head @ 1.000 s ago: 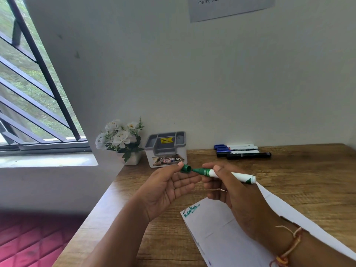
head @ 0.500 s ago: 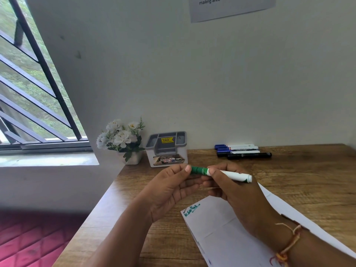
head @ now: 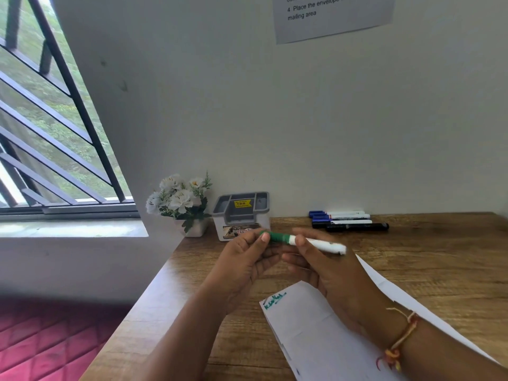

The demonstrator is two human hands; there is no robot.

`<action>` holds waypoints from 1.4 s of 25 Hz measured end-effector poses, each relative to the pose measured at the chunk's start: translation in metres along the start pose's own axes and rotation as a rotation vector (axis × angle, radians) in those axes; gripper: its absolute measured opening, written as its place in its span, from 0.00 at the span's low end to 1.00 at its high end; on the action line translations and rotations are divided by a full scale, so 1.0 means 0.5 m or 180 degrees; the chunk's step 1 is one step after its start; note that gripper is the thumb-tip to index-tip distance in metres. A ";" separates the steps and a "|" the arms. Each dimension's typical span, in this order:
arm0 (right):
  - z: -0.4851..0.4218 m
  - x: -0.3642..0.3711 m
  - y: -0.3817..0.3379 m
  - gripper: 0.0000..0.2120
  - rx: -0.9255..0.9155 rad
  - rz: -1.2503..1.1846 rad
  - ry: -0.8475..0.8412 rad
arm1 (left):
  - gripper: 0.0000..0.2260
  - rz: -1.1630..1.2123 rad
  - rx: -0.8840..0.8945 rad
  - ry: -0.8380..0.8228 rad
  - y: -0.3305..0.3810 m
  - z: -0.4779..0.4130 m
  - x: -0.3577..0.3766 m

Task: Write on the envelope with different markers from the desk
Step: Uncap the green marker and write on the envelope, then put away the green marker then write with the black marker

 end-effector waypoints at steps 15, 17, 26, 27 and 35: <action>0.041 0.022 -0.036 0.18 -0.0918 0.4064 0.0078 | 0.10 -0.3383 0.1781 0.2227 0.172 -0.060 -0.121; 0.040 0.019 -0.033 0.19 -0.0880 0.4099 0.0069 | 0.12 -0.3576 0.1657 0.2205 0.162 -0.079 -0.128; 0.020 -0.002 -0.012 0.17 -0.0700 0.3917 0.0464 | 0.07 -0.4538 0.2717 0.1676 0.106 -0.033 0.027; 0.015 -0.011 -0.010 0.15 -0.0634 0.3704 0.0666 | 0.05 -0.4548 0.2534 0.1010 0.072 -0.051 0.066; 0.012 -0.064 -0.004 0.11 -0.0191 0.2733 0.1384 | 0.17 -0.5204 0.0892 -0.0814 -0.135 -0.190 0.173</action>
Point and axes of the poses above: each hand's wrist, its own z-axis away from the middle knuckle, its own x-axis out of the palm, y = z × x, the point moved 7 cm from there along -z, towards the middle knuckle, and after that the axes turned 8 degrees about z, right-handed, at the moved point
